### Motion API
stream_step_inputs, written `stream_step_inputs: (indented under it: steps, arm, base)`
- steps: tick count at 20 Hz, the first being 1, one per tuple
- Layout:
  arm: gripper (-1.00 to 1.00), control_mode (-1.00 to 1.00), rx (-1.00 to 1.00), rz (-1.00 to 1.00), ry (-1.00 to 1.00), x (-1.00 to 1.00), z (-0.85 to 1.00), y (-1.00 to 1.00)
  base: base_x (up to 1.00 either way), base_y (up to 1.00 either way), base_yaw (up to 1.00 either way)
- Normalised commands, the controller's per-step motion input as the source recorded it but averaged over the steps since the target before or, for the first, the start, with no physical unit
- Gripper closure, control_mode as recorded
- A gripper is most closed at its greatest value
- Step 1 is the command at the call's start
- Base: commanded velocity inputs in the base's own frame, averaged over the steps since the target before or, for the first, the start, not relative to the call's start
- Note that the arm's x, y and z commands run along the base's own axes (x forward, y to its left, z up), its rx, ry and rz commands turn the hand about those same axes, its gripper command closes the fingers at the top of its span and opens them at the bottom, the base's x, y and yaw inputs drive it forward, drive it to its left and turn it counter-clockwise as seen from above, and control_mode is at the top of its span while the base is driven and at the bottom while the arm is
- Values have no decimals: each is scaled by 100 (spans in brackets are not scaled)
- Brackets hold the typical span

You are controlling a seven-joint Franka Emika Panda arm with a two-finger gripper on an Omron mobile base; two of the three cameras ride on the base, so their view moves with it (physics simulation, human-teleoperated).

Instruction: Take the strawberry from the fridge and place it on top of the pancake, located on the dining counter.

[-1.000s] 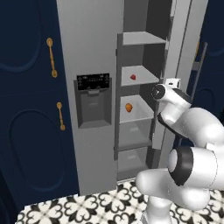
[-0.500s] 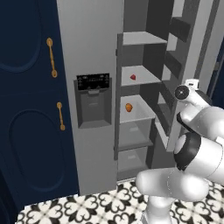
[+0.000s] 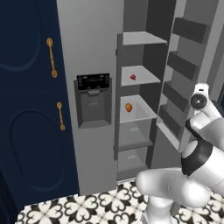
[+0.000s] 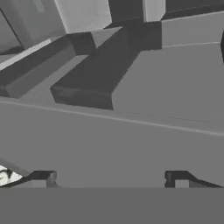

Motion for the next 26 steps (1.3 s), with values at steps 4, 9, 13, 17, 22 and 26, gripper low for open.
stream_step_inputs:
  steps: [4,9,13,17,22,26]
  arm:
    - [-100,-100,17,0,0,-6,11,76]
    - [-100,-100,50,-18,0,4,1,59]
    - [-100,-100,44,-31,1,-7,18,99]
    - [-100,-100,44,-34,13,-13,29,86]
    - [-100,-100,48,-34,19,-43,30,85]
    - [-100,-100,47,-21,11,-100,46,29]
  base:
    - [0,0,0]
    - [0,0,0]
    - [0,0,0]
    - [0,0,0]
    - [0,0,0]
    - [0,0,0]
